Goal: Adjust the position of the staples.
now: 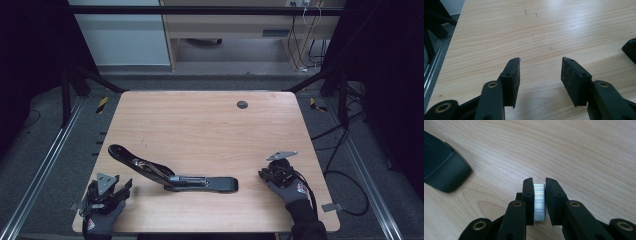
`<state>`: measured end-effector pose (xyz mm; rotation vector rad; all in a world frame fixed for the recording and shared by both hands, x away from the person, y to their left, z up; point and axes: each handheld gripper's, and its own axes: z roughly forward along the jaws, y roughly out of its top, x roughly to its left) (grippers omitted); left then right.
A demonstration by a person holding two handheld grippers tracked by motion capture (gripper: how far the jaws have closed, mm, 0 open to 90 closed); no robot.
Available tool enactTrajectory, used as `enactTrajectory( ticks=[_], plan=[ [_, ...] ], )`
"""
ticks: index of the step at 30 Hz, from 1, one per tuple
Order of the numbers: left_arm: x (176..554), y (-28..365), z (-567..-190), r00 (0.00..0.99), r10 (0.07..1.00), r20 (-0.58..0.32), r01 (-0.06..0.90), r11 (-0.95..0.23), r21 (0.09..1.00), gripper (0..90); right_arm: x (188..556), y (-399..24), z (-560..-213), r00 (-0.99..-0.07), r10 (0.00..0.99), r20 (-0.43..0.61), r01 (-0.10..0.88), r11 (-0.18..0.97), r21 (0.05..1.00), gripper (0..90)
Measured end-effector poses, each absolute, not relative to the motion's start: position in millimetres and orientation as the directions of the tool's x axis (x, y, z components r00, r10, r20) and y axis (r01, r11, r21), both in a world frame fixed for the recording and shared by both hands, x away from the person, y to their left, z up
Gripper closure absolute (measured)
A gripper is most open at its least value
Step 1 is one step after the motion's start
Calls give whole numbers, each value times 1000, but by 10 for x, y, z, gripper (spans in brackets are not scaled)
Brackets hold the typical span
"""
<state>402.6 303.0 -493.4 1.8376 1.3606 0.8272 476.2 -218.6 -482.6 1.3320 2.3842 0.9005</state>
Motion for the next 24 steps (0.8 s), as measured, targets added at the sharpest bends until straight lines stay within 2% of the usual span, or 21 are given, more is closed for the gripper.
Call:
enactTrajectory(
  ticks=[5, 19, 24],
  plan=[
    [4027, 3028, -4935, 246, 965, 87, 522, -208, 827, 491, 4718, -2157, -4812, -602, 796, 61, 631, 427, 648, 782],
    [4027, 3028, -4938, 247, 965, 88, 524, -209, 826, 488, 4714, -2110, -4853, -610, 791, 47, 639, 457, 619, 780],
    [4027, 3027, -4938, 248, 965, 88, 524, -210, 825, 488, 4707, -2108, -4849, -611, 791, 38, 636, 462, 618, 748]
  ],
)
